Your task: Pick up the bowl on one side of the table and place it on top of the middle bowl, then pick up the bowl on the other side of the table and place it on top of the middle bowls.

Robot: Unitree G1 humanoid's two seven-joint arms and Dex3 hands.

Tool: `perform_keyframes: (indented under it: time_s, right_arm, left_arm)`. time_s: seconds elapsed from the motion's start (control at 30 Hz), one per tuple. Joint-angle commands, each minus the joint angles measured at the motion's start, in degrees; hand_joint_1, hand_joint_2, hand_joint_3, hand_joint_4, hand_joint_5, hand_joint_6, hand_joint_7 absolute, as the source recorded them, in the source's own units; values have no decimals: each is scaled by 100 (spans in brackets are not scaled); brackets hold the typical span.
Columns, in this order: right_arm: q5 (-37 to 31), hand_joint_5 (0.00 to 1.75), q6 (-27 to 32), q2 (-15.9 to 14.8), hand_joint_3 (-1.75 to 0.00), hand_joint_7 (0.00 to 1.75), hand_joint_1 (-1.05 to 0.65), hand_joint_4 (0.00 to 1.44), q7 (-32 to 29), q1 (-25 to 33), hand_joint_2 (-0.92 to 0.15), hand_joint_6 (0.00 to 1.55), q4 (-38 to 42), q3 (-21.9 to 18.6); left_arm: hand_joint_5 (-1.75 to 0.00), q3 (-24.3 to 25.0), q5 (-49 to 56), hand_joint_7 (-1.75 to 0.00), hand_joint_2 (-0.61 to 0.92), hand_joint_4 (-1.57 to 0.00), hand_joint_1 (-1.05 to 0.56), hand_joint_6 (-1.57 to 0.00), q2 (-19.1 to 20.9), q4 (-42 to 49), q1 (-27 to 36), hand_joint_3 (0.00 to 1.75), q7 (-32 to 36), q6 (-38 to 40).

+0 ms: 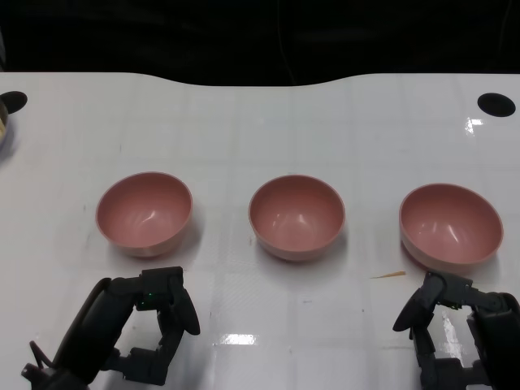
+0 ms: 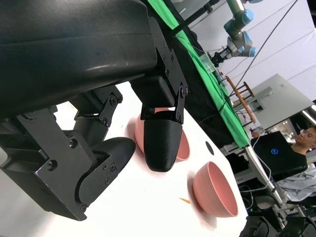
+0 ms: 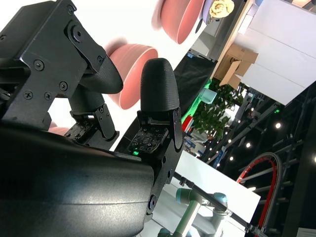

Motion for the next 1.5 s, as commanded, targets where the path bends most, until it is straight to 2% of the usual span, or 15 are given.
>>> perform_keyframes:
  time_s: [0.03,0.5,0.73,0.8,0.83,0.93,1.0,1.03,1.13,1.2,1.37,1.5]
  right_arm:
    - [80,161,-38,-71,-168,134,7,88,15,-9,-15,86,36,-51]
    - [-24,160,-22,-60,-168,134,6,88,-29,6,-15,86,10,-57]
    - [1,161,37,-55,-168,134,5,88,-7,9,-15,86,2,-43]
    - [-15,161,53,-52,-168,134,5,88,-12,-7,-15,86,17,-40]
    - [-20,161,57,-51,-168,134,5,88,-14,-12,-15,86,21,-38]
    - [-44,163,60,-56,-168,134,6,88,-27,-33,-16,86,37,-40]
    - [-69,163,78,-53,-167,134,6,87,-44,-46,-16,86,33,-43]
    - [-86,163,88,-51,-168,135,6,87,-56,-53,-16,86,31,-46]
    - [-133,163,93,-44,-169,135,6,88,-94,-91,-16,86,63,-52]
    - [-131,163,90,-40,-169,135,6,88,-101,-109,-15,86,87,-46]
    - [-141,164,54,-25,-169,135,6,89,-140,-145,-15,86,137,-45]
    - [-188,164,5,-29,-169,135,5,89,-200,-177,-14,87,183,-56]
  left_arm:
    - [-158,59,-2,-133,26,-92,-3,-91,65,-10,34,147,18,-31]
    - [-158,100,-60,-131,25,-91,-4,-92,30,-6,45,148,36,-23]
    - [-140,206,-51,-91,34,-85,-6,-93,-74,28,25,128,163,-11]
    - [-127,243,-54,-77,40,-82,-6,-90,-98,-15,17,112,192,78]
    - [-119,265,-20,-66,53,-79,-11,-86,-89,-29,6,84,216,100]
    - [-105,353,397,-38,78,-75,-18,-86,12,-221,21,33,499,201]
    - [-93,401,638,-26,85,-74,-20,-87,64,-551,92,18,657,484]
    - [-80,416,709,-18,86,-74,-20,-88,82,-702,117,12,698,613]
    - [-63,435,863,-6,88,-71,-21,-82,181,-1216,173,6,682,1139]
    - [-58,447,999,-2,87,-68,-24,-77,221,-1543,226,4,703,1495]
    - [-46,456,1715,0,87,-64,-30,-64,428,-2196,249,1,914,2223]
    - [-39,413,2504,0,85,-59,-37,-59,557,-2388,123,0,1412,2619]
